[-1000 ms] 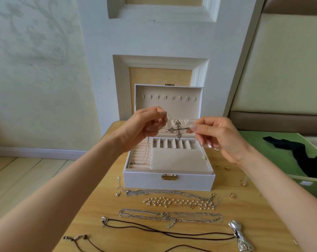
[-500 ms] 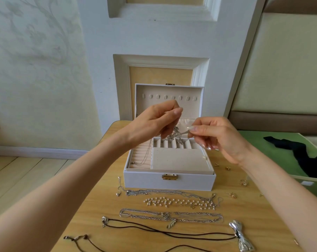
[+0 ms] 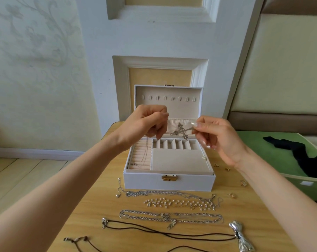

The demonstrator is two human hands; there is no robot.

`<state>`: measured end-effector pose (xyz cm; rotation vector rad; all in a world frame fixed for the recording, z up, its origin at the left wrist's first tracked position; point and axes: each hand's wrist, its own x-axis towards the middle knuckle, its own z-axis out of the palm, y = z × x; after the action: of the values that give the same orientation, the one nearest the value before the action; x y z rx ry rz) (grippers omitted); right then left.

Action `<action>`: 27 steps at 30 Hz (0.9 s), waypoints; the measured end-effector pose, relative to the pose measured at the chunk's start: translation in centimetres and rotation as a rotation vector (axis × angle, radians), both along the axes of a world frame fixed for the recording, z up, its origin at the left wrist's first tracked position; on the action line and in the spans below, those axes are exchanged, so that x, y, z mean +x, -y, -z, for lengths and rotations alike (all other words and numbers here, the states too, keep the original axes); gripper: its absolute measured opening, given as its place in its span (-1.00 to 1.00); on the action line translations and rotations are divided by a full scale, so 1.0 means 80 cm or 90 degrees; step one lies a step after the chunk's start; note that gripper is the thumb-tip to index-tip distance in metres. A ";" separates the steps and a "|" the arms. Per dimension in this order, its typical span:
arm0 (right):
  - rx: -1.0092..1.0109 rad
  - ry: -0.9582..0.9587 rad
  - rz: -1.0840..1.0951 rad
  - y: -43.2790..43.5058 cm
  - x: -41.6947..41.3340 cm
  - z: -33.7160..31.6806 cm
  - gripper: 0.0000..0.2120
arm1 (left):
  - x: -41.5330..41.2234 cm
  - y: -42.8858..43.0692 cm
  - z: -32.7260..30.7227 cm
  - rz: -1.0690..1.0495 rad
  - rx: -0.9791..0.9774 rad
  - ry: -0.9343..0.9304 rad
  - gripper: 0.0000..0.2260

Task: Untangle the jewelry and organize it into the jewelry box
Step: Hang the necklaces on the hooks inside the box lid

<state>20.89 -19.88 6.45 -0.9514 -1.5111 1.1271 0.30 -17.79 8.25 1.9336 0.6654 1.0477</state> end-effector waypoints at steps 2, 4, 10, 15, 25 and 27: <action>-0.005 0.039 -0.009 0.000 0.000 0.001 -0.79 | 0.001 0.001 -0.004 0.017 0.016 0.009 -0.68; 0.000 0.075 -0.041 0.002 -0.002 0.001 -0.83 | 0.003 0.002 -0.007 0.026 0.032 0.001 -0.71; 0.052 0.100 -0.093 0.006 -0.008 -0.004 -0.86 | 0.010 -0.006 0.000 0.035 0.005 0.004 -0.74; 0.104 0.068 -0.069 0.008 -0.005 -0.003 -0.87 | 0.006 -0.018 0.011 -0.009 -0.058 0.036 -0.72; 0.081 0.017 0.044 -0.003 0.005 0.014 -0.82 | -0.004 -0.027 -0.001 -0.133 -0.064 0.152 -0.79; 0.083 0.010 0.054 -0.006 0.007 0.018 -0.84 | -0.007 -0.030 -0.003 -0.160 -0.100 0.157 -0.78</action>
<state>21.45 -19.44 5.02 -0.9289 -1.5231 0.9505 -0.26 -15.40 8.45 1.5814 0.8378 1.3219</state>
